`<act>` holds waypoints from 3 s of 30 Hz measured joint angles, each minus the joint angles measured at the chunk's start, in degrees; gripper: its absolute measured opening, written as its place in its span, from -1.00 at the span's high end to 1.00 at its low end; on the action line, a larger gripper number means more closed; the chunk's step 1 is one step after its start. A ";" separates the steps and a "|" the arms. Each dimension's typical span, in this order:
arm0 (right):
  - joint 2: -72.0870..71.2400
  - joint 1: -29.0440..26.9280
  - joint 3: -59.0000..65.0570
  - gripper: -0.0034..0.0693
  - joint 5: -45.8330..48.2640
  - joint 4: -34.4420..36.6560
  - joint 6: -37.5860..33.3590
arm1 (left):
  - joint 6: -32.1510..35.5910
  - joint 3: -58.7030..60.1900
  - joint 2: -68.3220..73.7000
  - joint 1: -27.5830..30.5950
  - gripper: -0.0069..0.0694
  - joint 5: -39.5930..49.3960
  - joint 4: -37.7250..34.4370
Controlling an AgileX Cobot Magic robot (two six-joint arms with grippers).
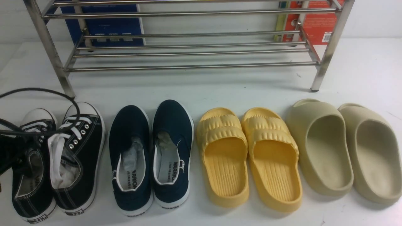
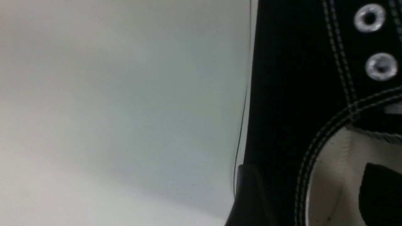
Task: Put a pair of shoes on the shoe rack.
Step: Use the left arm to grab the shoe closest to it, then use the left arm to put a shoe into the shoe rack
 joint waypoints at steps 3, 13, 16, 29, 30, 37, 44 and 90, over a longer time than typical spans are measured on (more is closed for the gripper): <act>0.00 0.00 0.00 0.25 0.00 0.00 0.00 | 0.00 0.14 2.76 0.00 -0.38 -1.48 1.35; 0.00 0.00 0.00 0.25 0.00 0.00 0.00 | 0.00 0.14 7.73 0.00 0.14 -4.01 3.11; 0.00 0.00 0.00 0.25 0.00 0.00 0.00 | 0.00 0.08 7.94 0.00 0.52 -3.42 3.92; 0.00 0.00 0.00 0.25 0.00 0.00 0.00 | 0.00 0.63 -0.35 0.00 0.84 2.84 3.62; 0.00 0.00 0.00 0.25 0.00 0.00 0.00 | 0.00 0.63 -3.78 0.00 0.84 3.57 3.42; 0.00 0.00 0.00 0.25 0.00 0.00 0.00 | 0.00 0.63 -14.88 0.00 0.84 7.45 3.47; 0.00 0.00 0.00 0.25 0.00 0.00 0.00 | 0.00 0.24 -22.66 -1.57 0.84 10.49 3.42; 0.00 0.00 0.00 0.25 0.00 0.00 0.00 | -2.95 -53.22 27.91 -23.29 0.84 19.47 9.97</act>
